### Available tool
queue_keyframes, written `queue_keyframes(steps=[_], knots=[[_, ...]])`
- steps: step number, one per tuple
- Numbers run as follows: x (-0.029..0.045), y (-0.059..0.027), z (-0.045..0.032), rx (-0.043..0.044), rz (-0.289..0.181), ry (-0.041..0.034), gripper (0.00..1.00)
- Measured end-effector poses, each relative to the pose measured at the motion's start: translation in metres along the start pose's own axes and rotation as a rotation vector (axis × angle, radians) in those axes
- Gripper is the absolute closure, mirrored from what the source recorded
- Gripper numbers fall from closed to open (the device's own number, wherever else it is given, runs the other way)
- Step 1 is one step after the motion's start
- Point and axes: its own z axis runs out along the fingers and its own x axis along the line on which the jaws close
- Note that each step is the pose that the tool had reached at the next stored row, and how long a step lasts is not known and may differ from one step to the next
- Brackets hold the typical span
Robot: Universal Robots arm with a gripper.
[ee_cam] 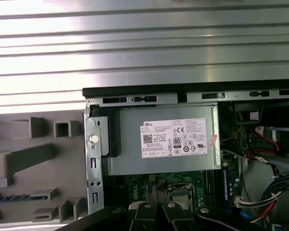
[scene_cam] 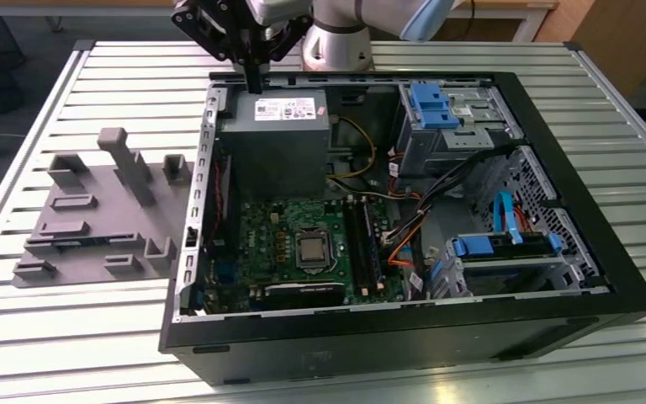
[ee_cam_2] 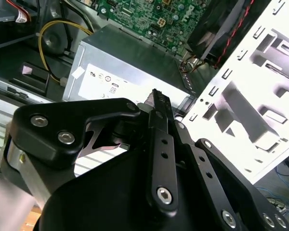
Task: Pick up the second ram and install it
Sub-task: 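Reach for the second ram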
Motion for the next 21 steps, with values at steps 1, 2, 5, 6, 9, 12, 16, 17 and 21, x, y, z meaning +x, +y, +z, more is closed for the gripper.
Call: queue_keyframes(steps=[1,2,5,6,9,12,16,17,21], knots=[[0.0015,-0.0001,0.0000,0.0000,0.000,0.0000,0.89],[0.0034,-0.0003,0.0000,0.0000,0.000,0.0000,0.89],[0.0076,-0.0006,-0.0001,0.0000,0.000,0.0000,0.89],[0.0093,-0.0007,-0.0001,0.0000,0.000,0.0000,0.89],[0.0140,-0.0011,-0.0002,0.0000,0.000,0.0000,0.89],[0.0197,-0.0015,-0.0004,0.0001,0.000,0.0001,0.89],[0.0278,-0.0021,-0.0004,0.0001,0.000,0.0001,0.89],[0.0299,-0.0023,-0.0005,0.0001,0.000,0.0000,0.89],[0.0380,-0.0029,-0.0005,0.0000,0.000,0.0000,0.89]])
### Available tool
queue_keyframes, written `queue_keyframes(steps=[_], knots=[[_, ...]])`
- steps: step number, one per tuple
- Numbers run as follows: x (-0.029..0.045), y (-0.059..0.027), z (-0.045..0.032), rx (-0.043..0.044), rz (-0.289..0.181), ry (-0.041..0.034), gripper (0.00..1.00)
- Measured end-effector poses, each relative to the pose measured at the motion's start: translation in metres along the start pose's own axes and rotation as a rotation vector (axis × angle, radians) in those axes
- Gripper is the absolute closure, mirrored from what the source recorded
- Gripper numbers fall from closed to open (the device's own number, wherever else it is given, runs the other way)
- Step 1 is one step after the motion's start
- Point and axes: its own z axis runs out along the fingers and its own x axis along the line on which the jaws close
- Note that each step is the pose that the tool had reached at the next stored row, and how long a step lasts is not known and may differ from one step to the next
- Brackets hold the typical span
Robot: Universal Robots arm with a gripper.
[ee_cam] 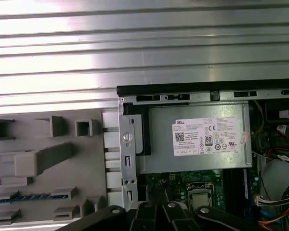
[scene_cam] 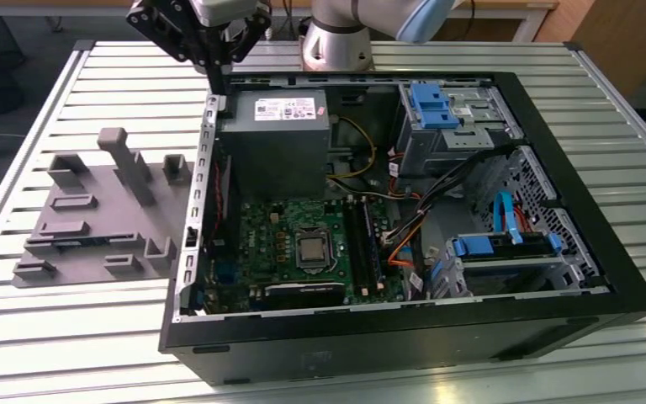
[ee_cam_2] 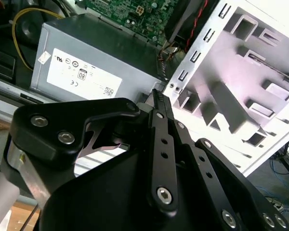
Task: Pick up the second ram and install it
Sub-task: 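Reach for the second ram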
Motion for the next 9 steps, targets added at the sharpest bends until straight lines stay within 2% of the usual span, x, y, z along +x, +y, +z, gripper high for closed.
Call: queue_keyframes(steps=[9], knots=[[0.0026,-0.0002,-0.0001,0.0000,0.000,0.0000,0.89]])
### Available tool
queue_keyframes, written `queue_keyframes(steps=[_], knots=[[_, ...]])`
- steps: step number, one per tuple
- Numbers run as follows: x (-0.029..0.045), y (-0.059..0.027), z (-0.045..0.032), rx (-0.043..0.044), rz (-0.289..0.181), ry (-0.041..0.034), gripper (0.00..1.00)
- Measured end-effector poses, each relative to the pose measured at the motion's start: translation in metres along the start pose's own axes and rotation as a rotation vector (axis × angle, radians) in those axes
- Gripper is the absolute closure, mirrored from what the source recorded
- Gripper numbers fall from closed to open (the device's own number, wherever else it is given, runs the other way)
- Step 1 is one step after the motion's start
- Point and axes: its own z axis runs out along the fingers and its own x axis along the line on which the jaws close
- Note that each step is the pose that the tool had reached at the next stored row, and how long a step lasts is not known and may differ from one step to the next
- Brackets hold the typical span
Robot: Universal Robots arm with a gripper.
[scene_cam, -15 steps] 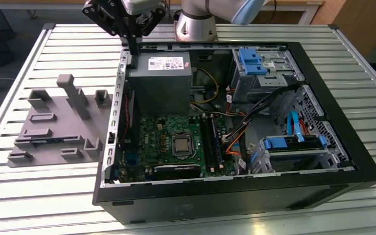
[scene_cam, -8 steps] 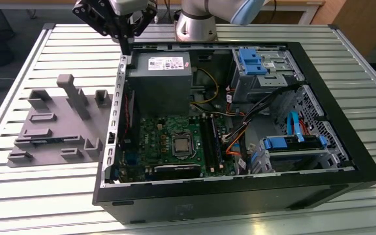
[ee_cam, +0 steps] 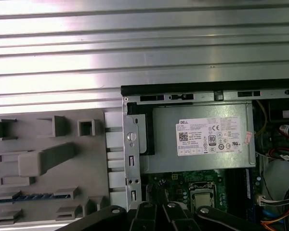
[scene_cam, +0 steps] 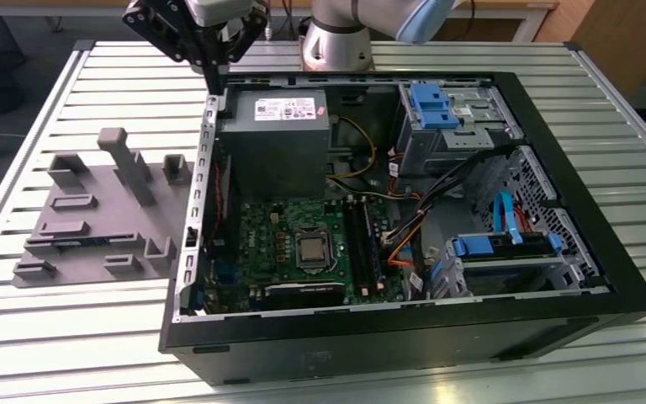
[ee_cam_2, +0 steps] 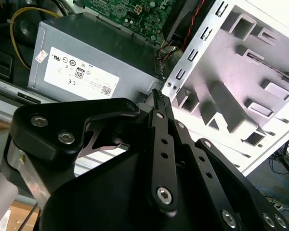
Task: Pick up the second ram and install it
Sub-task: 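Reach for the second ram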
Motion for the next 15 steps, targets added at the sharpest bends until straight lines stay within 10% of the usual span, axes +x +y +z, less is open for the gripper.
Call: queue_keyframes(steps=[15], knots=[[0.0349,-0.0034,-0.0008,0.0000,0.000,0.0000,0.89]])
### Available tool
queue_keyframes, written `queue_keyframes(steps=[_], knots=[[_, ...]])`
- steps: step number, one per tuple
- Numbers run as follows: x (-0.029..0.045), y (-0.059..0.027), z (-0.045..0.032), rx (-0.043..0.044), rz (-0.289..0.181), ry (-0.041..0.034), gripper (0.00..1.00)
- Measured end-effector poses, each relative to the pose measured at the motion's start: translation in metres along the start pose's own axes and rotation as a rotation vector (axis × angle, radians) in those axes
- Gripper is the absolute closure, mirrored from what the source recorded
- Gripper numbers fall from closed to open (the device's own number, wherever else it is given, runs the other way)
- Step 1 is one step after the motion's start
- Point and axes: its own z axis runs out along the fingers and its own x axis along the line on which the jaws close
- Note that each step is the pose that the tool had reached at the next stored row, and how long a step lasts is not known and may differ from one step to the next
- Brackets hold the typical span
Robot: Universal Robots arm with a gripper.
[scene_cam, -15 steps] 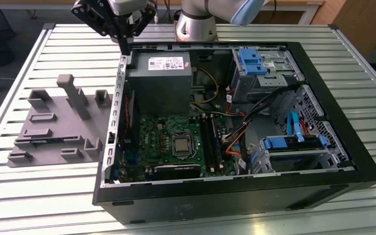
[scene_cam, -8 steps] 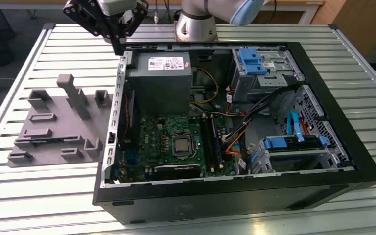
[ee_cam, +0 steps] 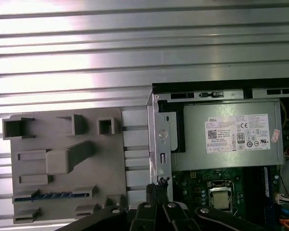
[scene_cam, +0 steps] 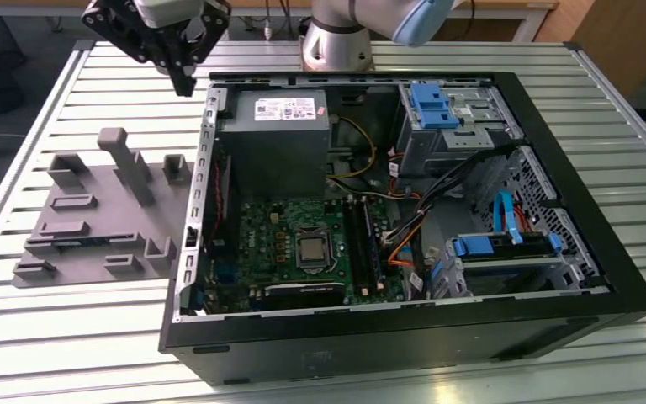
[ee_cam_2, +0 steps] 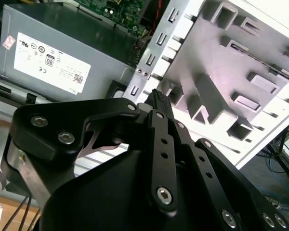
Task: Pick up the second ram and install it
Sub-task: 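Reach for the second ram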
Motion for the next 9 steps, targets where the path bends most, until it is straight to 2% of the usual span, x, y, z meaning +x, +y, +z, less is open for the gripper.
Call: queue_keyframes(steps=[4,9], knots=[[0.0112,-0.0036,-0.0002,0.0000,0.000,0.0001,0.89],[0.0190,-0.0108,0.0004,-0.0002,-0.005,0.0002,0.89]])
